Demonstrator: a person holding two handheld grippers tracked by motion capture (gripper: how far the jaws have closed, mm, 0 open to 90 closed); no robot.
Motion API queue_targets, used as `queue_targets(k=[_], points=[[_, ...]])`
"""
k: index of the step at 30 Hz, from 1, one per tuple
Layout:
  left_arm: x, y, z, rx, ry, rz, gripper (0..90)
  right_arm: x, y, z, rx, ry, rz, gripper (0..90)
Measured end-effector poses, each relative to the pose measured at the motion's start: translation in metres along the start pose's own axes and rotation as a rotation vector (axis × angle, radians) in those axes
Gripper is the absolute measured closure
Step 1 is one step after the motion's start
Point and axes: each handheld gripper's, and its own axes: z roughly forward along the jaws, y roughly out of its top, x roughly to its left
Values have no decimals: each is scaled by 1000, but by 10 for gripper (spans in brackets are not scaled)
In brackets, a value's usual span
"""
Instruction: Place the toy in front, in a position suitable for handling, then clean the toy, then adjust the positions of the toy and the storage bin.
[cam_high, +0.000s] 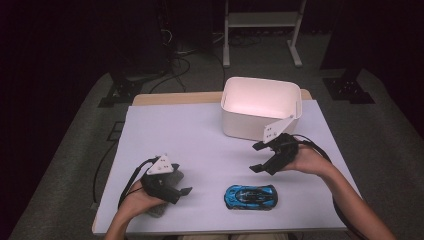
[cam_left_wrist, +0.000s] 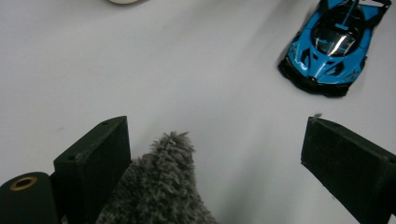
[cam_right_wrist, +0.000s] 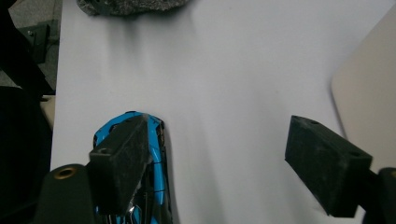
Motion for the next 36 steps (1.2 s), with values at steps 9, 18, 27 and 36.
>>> queue_targets(k=[9, 18, 27, 36], points=[[0, 3, 1, 7, -11, 4, 76, -14, 24, -14, 25, -13, -18, 193], [-2, 4, 3, 13, -21, 10, 76, -23, 40, -26, 32, -33, -39, 196], [3, 4, 1, 2, -27, 12, 76, -40, 55, -32, 67, -49, -44, 201], [1, 3, 1, 2, -29, 13, 76, -48, 63, -38, 75, -57, -39, 201]])
